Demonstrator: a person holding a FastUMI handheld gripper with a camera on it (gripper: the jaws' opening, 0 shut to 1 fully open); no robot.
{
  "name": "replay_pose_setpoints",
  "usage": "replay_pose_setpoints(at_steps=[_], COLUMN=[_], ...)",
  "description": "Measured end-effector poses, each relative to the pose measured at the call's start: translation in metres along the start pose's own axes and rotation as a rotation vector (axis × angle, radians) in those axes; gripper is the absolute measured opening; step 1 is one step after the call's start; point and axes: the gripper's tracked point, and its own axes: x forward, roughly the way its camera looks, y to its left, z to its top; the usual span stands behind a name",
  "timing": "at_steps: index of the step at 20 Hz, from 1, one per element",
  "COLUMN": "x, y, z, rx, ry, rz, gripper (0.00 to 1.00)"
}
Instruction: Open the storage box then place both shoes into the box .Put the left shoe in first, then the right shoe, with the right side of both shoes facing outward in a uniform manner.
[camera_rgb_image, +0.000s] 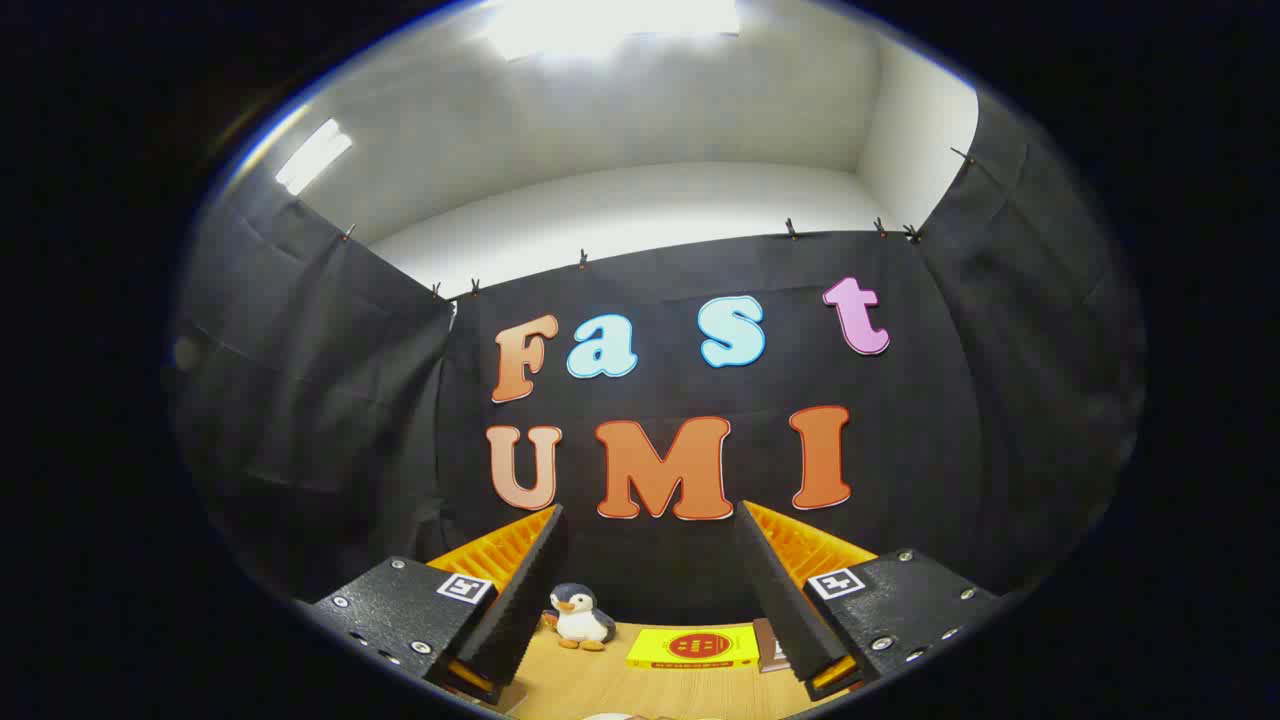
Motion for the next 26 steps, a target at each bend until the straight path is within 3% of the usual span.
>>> replay_pose_setpoints(at_steps=[7,26], x=[0.007,0.023], y=[0.010,0.016], z=[0.013,0.004], rx=[-0.056,-0.038], ry=[-0.039,-0.042], rz=[0.013,0.069], gripper=[0.99,0.99])
